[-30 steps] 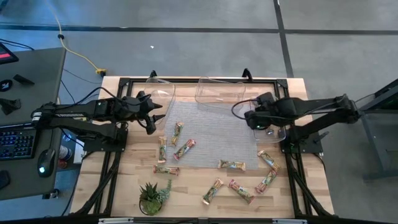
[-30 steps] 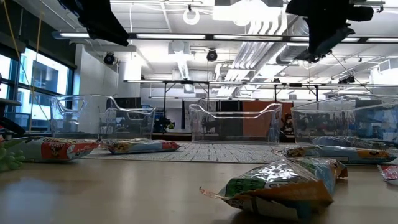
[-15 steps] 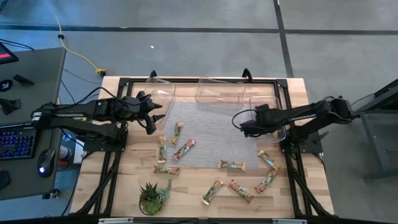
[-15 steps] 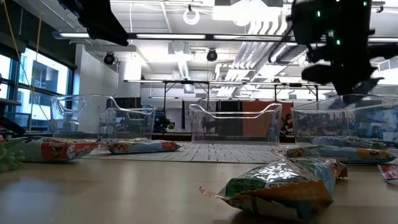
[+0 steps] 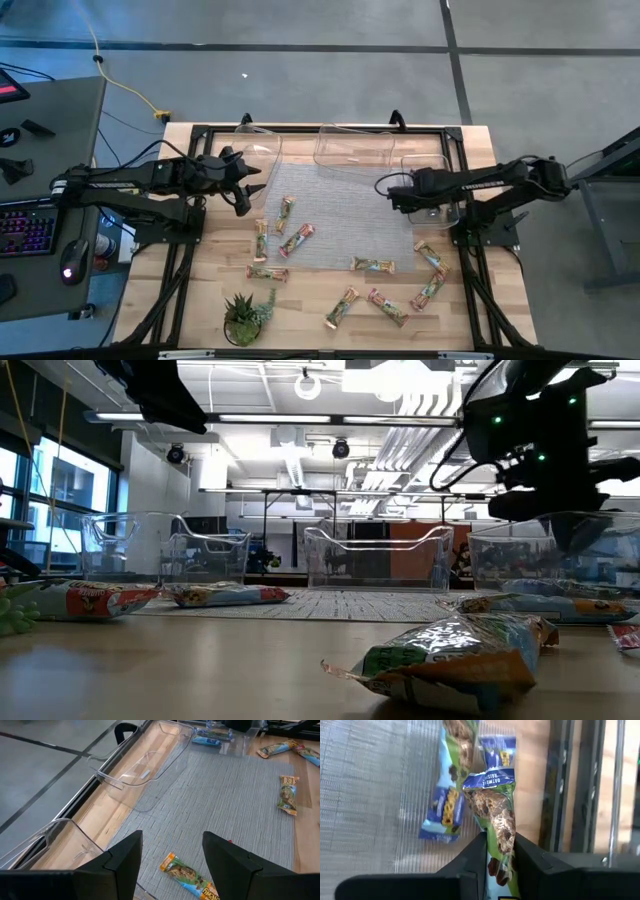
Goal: Pick and place Granola Bars by type
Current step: Put the blue granola bar into the right transparent bin
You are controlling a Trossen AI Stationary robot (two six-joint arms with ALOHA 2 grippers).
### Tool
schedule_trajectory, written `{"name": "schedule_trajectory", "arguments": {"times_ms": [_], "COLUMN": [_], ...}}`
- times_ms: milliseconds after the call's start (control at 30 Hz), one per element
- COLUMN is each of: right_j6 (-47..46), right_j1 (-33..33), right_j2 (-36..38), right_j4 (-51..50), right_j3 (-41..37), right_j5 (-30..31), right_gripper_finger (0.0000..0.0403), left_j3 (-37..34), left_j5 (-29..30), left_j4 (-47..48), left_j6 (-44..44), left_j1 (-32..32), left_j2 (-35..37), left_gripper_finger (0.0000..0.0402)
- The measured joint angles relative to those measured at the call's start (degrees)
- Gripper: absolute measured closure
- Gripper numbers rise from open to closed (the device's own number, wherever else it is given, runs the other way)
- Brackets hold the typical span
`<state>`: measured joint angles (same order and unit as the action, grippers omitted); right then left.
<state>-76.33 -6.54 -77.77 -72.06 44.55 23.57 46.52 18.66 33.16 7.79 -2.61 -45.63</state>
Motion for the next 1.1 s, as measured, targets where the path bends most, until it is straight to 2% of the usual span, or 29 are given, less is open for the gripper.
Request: {"name": "schedule_trajectory", "arguments": {"times_ms": [167,367,500,567,700,900,1100], "right_j6": [4.2,5.1,11.1,13.5,10.6,10.8,13.5], "right_j1": [-1.2,-2.2,-2.5,-2.5,-2.7,-4.1,-5.1], "right_j2": [-0.1,-0.1,-0.1,-0.1,-0.1,-0.1,-0.1], "right_j4": [1.0,0.9,1.2,1.9,2.4,2.2,2.0], "right_j3": [2.7,2.8,2.8,2.8,2.8,2.8,2.8], "right_j5": [3.1,1.0,0.5,3.2,6.7,2.8,1.1], "right_gripper_finger": [0.0336,0.0336,0.0336,0.0336,0.0336,0.033,0.0299], "left_j3": [0.0,0.0,0.0,0.0,0.0,0.0,0.0], "left_j5": [0.0,0.0,0.0,0.0,0.0,0.0,0.0], "left_j4": [0.0,0.0,0.0,0.0,0.0,0.0,0.0], "left_j6": [0.0,0.0,0.0,0.0,0.0,0.0,0.0], "left_j1": [0.0,0.0,0.0,0.0,0.0,0.0,0.0], "left_j2": [0.0,0.0,0.0,0.0,0.0,0.0,0.0], "left_gripper_finger": [0.02,0.02,0.02,0.02,0.02,0.02,0.02]}}
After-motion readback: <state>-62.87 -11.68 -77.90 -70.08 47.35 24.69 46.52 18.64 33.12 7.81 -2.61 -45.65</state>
